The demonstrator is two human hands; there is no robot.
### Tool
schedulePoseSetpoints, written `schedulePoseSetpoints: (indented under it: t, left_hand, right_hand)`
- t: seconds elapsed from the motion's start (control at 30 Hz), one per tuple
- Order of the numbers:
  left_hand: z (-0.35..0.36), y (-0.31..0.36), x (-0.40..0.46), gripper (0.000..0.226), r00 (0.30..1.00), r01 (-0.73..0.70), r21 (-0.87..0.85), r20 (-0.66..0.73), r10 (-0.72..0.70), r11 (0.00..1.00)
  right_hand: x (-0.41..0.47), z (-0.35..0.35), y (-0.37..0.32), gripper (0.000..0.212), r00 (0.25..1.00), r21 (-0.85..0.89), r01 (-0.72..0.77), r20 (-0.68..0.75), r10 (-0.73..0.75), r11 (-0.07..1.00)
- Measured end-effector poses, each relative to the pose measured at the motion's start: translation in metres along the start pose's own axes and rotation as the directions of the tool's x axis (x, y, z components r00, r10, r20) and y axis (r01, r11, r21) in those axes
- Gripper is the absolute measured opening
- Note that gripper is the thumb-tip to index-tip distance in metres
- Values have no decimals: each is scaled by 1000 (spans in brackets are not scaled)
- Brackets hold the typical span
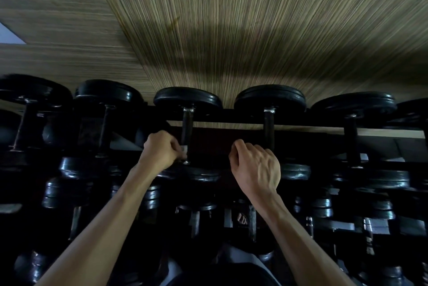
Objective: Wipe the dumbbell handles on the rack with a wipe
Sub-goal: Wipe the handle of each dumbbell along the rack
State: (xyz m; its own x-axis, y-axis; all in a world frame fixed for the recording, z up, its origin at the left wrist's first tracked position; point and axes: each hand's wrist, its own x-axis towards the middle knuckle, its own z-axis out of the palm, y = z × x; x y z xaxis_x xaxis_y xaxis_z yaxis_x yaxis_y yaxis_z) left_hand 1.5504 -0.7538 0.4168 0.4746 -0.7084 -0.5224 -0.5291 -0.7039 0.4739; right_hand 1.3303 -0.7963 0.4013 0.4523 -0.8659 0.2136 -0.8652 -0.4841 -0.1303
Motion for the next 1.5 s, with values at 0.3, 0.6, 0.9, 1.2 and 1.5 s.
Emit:
schedulePoseSetpoints:
  t: [0.3, 0.6, 0.9, 1.2, 1.5]
  left_hand:
    - [-8, 45, 24, 11, 921, -204, -265, -379, 93, 942]
    - [1, 17, -1, 11, 977, -158, -165, -171, 130, 974]
    - [-1, 6, -3, 20, 996, -66, -26, 51, 67, 998]
    - [-5, 30, -21, 14, 954, -291, -152, 23, 298, 945]
    - [9, -3, -29, 14, 938, -340, -314, -178, 297, 886]
  right_hand:
    - [-2, 2, 1, 16, 1000, 13, 4, 12, -4, 1000]
    - [0, 2, 1, 15, 1000, -5, 2, 12, -2, 1000]
    - [-2, 1, 1, 12, 1000, 18, -13, 24, 12, 1000]
    - [30, -22, -3, 73, 832, 491, -159, 534, -152, 856]
    - [41, 14, -24, 16, 846, 801, -335, 488, -217, 496]
